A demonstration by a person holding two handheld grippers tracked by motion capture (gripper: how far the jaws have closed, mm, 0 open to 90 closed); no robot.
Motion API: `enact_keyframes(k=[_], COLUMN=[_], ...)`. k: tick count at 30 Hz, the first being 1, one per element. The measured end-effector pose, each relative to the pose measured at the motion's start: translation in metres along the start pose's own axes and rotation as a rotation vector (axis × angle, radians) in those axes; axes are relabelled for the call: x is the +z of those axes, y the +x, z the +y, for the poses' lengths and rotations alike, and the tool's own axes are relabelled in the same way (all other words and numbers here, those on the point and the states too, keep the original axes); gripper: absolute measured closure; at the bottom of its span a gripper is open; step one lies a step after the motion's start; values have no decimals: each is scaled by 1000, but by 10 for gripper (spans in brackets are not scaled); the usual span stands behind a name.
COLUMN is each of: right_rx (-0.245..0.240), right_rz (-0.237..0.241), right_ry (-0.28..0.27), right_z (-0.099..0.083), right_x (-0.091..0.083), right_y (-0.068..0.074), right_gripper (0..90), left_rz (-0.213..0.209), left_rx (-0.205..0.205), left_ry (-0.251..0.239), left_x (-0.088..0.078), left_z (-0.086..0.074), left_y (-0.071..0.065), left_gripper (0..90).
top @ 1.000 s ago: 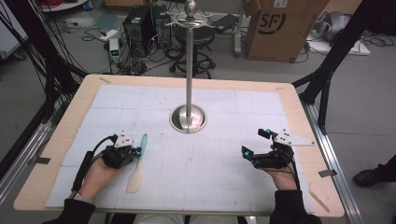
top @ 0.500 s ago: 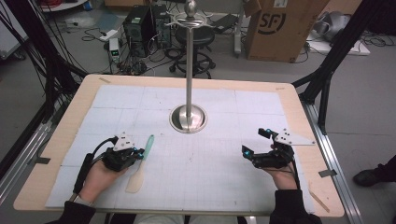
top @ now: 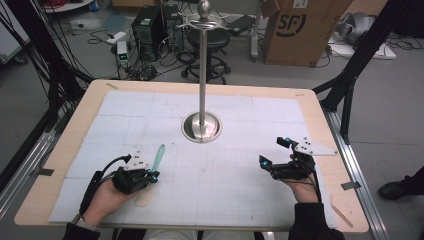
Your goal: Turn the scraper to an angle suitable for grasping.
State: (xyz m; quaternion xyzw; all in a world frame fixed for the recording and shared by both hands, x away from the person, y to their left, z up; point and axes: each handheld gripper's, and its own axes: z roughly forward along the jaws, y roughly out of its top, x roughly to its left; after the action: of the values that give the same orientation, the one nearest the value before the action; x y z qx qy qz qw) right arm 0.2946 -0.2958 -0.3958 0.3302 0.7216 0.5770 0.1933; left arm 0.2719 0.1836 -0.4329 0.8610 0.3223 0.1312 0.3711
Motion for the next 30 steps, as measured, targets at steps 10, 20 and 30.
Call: enact_keyframes(k=[10, 20, 30], right_rx=[7, 1, 0], right_rz=[-1, -1, 2], right_ry=[-2, -5, -2], right_z=[1, 1, 1], right_x=[-1, -1, 0], right_y=[0, 0, 1], right_gripper=[7, 7, 7], left_rz=[-6, 15, 21], left_rx=[-5, -26, -46], left_ry=[37, 52, 49], left_x=[2, -8, -17], left_z=[-3, -10, -20], left_y=[-8, -4, 11], left_gripper=[900, 900, 900])
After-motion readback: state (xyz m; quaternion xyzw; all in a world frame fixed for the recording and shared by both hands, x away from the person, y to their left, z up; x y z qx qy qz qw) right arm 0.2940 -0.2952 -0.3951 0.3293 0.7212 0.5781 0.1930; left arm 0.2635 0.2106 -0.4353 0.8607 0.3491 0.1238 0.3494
